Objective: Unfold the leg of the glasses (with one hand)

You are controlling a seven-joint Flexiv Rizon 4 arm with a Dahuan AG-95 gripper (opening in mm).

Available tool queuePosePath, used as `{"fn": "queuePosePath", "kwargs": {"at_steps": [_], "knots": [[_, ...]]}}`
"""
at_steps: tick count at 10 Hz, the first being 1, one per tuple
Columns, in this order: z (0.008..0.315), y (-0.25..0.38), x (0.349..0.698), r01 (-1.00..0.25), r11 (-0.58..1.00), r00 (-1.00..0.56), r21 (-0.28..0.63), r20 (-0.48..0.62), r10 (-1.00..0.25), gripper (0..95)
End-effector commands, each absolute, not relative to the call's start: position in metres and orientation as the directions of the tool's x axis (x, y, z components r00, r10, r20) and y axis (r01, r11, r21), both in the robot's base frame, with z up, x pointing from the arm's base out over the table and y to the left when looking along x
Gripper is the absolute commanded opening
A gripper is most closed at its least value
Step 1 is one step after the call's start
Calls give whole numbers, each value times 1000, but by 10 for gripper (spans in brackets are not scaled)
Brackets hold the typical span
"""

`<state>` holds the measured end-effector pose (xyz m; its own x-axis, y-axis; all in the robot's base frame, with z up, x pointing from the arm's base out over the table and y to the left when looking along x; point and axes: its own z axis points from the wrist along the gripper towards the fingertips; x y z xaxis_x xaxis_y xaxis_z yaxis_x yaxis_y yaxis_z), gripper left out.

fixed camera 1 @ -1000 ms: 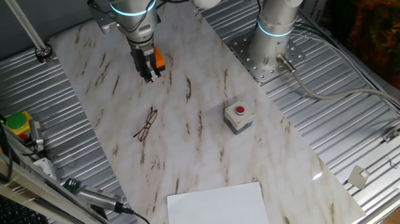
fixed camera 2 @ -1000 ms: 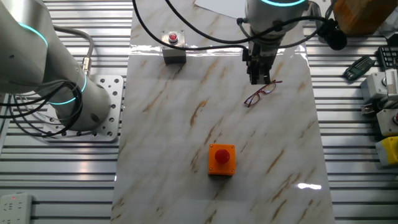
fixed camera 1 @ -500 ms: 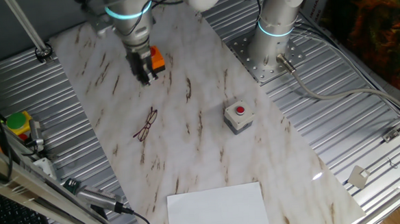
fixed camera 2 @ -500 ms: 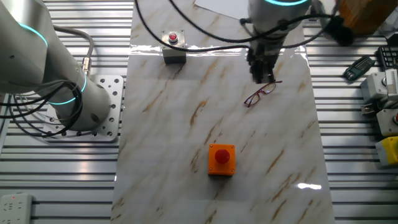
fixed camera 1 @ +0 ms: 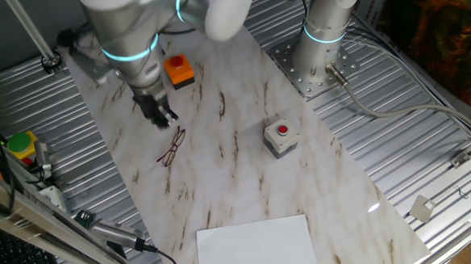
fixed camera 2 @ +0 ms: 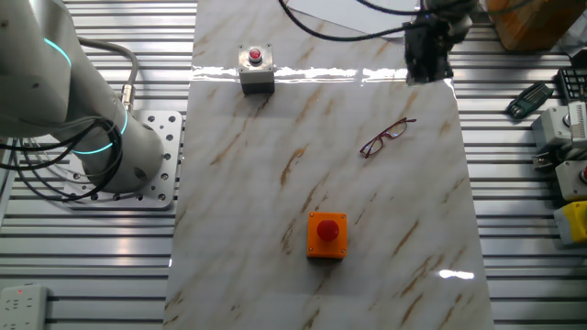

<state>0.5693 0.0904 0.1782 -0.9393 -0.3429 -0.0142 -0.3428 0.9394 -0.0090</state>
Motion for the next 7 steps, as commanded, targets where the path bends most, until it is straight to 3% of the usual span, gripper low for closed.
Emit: {"fn": "queuePosePath", "kwargs": {"at_steps": [1, 7], "knots": [[137, 126, 582, -465, 884, -884, -44, -21, -467, 0], [82, 111, 602, -465, 883, -885, -68, 5, -466, 0]]}}
